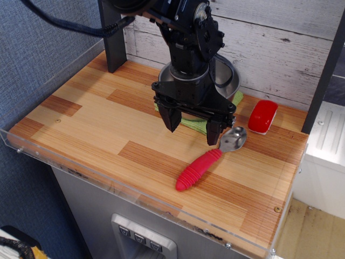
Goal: Move the spatula from right side to left side of the table.
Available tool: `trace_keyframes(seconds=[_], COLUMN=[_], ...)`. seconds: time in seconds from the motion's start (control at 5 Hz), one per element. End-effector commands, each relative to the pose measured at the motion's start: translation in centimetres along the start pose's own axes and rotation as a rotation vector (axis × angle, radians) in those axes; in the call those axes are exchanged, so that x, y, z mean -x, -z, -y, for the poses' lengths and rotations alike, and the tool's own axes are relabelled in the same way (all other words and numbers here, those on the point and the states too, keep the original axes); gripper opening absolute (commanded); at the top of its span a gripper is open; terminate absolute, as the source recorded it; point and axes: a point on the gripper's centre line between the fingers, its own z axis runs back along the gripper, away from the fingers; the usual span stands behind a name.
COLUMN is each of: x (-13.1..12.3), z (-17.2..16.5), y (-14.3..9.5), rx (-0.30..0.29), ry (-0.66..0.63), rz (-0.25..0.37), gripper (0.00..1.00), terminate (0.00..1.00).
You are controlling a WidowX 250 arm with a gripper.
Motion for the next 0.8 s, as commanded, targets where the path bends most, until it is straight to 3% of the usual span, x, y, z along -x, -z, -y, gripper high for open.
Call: trace_keyframes(seconds=[0.0, 0.4, 0.6], x=[0.0, -0.2, 0.1], z=[0.0, 0.5, 2.0], y=[0.0, 0.3, 0.8], rx=[0.000, 0.020, 0.059], ry=[0.000, 0.033, 0.092], rz=[0.000, 0.018, 0.012], gripper=[1.00, 1.00, 1.00], terminate=[0.00, 0.00, 0.00])
